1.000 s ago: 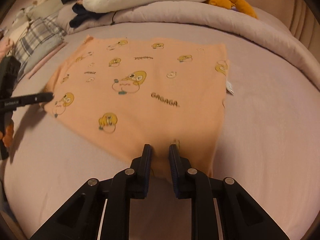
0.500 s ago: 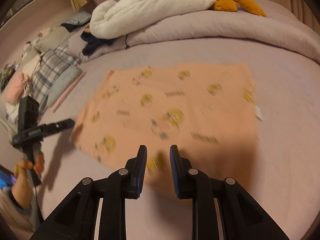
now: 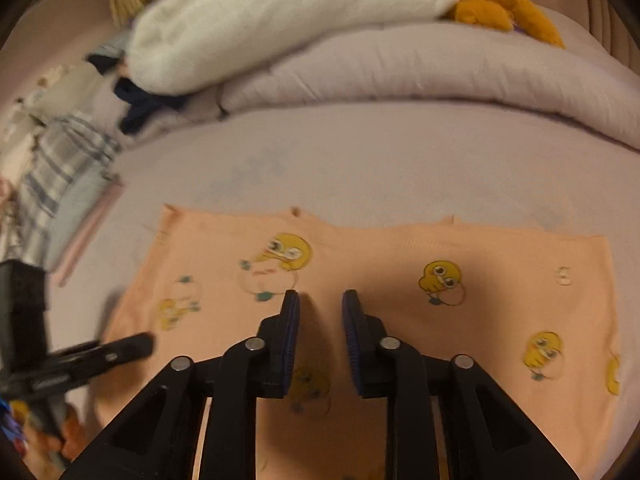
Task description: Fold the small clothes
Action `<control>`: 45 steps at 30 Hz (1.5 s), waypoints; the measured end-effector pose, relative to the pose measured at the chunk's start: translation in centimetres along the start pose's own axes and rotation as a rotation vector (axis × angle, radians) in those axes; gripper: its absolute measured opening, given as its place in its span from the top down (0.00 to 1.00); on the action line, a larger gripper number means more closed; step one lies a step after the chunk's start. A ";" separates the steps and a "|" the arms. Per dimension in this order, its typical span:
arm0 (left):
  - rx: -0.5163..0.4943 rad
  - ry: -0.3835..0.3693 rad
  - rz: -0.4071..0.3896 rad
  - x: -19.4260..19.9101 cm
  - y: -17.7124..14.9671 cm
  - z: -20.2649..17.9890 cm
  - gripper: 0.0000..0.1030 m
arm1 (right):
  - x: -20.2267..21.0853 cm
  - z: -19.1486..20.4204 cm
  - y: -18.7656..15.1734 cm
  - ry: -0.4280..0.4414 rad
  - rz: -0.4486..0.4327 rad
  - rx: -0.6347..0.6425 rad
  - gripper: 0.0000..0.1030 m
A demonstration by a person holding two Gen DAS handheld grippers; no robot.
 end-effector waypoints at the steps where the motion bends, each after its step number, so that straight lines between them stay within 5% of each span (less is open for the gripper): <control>1: -0.006 0.001 0.002 0.0 -0.1 0.2 0.79 | -0.6 -0.3 -0.2 -0.017 0.019 0.006 0.82; 9: -0.021 0.005 0.019 -0.4 0.2 0.5 0.80 | 2.7 0.8 -1.5 0.017 0.011 0.068 0.83; 18: -0.019 0.021 0.034 -0.5 0.5 0.3 0.81 | 5.8 3.5 -10.7 0.040 0.131 0.225 0.83; 22: -0.028 0.042 0.023 0.4 0.8 -0.5 0.86 | 6.6 4.3 -12.1 0.044 0.193 0.256 0.83; 24: -0.061 0.039 0.001 1.2 1.0 -1.8 0.87 | 7.4 4.4 -11.6 0.114 0.196 0.199 0.83; 30: -0.218 0.064 -0.042 2.6 1.4 -7.7 0.87 | 8.1 1.1 -6.6 0.387 0.015 -0.181 0.76; 35: -0.362 0.087 -0.018 1.2 0.1 -12.8 0.87 | 6.5 -1.3 -3.6 0.673 -0.071 -0.482 0.52; 38: -0.415 0.082 0.033 -0.9 -1.2 -14.8 0.83 | 5.5 -2.2 -2.7 0.748 -0.086 -0.591 0.37; 41: -0.420 0.061 0.087 -2.4 -2.5 -15.3 0.74 | 4.5 -3.1 -2.4 0.751 -0.076 -0.655 0.35; 45: -0.366 -0.022 0.163 -3.2 -4.3 -14.9 0.73 | 4.2 -3.2 -3.0 0.728 -0.039 -0.653 0.35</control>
Point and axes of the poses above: each gripper's, at about its wrist camera, not at the fingertips, and x roughly against the way its jaws point, z to its left, y to its top, the point moved 8 cm from there along -x, roughly the way its jaws point, and after that the axes turned 6 degrees about y, right-handed, at the moved point
